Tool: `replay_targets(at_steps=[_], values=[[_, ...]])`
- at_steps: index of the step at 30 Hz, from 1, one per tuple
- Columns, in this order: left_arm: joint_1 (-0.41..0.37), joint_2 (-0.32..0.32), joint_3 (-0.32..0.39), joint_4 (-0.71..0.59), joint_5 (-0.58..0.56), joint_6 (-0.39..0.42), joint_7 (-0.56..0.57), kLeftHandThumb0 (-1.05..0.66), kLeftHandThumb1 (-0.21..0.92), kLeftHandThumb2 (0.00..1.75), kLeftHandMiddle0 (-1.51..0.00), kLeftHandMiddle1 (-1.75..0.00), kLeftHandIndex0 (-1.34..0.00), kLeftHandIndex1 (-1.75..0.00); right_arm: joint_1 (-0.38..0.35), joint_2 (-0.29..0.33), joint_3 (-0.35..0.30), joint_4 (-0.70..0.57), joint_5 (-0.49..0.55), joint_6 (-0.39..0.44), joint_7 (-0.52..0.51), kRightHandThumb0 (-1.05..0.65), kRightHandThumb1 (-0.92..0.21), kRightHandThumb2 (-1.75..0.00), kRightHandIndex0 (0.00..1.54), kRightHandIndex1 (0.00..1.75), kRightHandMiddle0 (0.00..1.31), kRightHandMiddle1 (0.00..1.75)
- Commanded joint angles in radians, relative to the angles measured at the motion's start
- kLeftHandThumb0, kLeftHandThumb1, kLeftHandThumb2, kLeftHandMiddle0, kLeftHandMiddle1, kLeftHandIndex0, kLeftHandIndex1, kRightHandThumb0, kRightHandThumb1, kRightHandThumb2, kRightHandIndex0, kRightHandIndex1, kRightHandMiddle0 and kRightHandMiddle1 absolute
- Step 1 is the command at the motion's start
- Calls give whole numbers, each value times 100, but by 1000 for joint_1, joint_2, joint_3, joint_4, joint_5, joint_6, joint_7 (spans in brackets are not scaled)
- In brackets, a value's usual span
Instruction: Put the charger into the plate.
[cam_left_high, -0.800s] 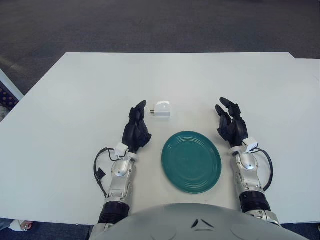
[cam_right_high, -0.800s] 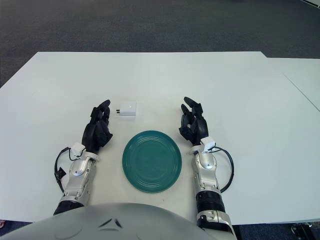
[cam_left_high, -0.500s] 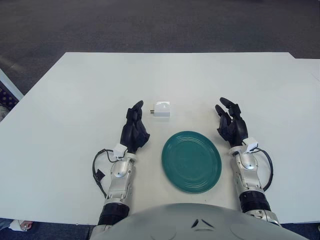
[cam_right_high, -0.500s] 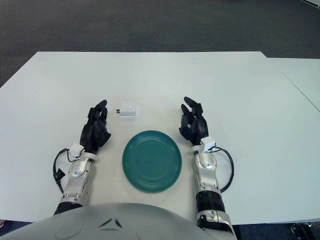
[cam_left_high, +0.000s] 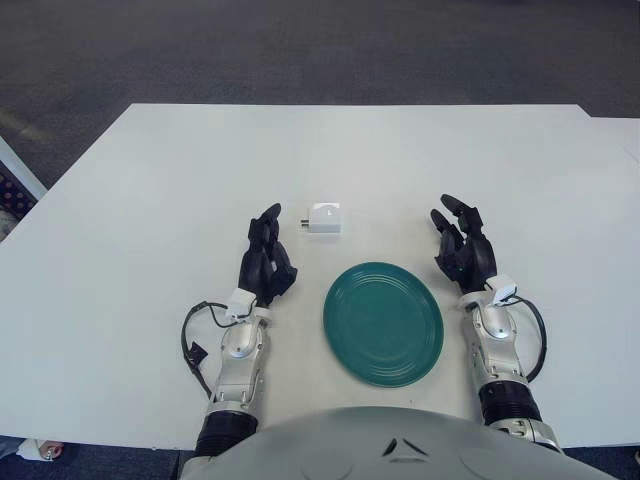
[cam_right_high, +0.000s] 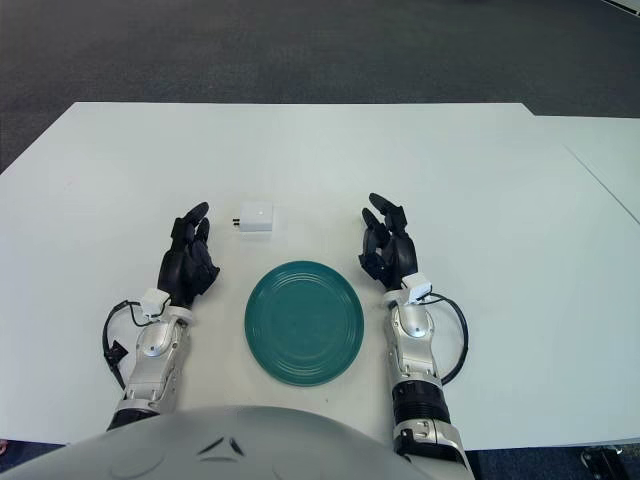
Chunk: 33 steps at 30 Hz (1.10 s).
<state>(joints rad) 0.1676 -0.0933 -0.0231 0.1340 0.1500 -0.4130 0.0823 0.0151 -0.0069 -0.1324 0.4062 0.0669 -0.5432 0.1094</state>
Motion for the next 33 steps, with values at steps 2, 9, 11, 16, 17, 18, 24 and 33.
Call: replay_targets(at_steps=[2,9,11,16,17,18,24,33], values=[[-68,56,-7,-67,175,-1,92,-97,92,81,-18,0,0,-66,70,33,-6,144,16,30,-19,-67,-92,-70,34,2,0,81],[-222,202,-18,43,377,-10,174,-104,92,53,-17,-1,0,-61,66,36,6,143,-6,39,-48,-67,-92,-71,34,2,0,80],[-260,237,-31,70,412,1,176,-104,92,47,-17,-1,0,-54,66,37,8,142,-7,42,-52,-67,-92,-71,34,2,0,81],[-306,307,-74,79,535,47,205,-105,92,42,-15,0,0,-41,67,39,11,144,-4,42,-57,-69,-92,-73,35,2,0,83],[-322,322,-85,80,565,61,210,-105,92,42,-15,0,0,-40,67,39,12,146,-4,41,-58,-69,-92,-73,35,2,0,83],[-333,333,-93,81,585,71,214,-105,92,41,-14,0,0,-38,67,39,12,147,-4,41,-58,-70,-92,-74,35,2,0,84],[-427,382,-144,116,679,114,245,-105,92,38,-10,0,0,-31,67,39,15,149,-9,39,-64,-72,-92,-75,37,3,0,87],[-524,429,-218,157,743,189,184,-105,92,28,-4,0,0,-49,62,35,20,163,-20,35,-74,-75,-92,-75,38,3,0,88]])
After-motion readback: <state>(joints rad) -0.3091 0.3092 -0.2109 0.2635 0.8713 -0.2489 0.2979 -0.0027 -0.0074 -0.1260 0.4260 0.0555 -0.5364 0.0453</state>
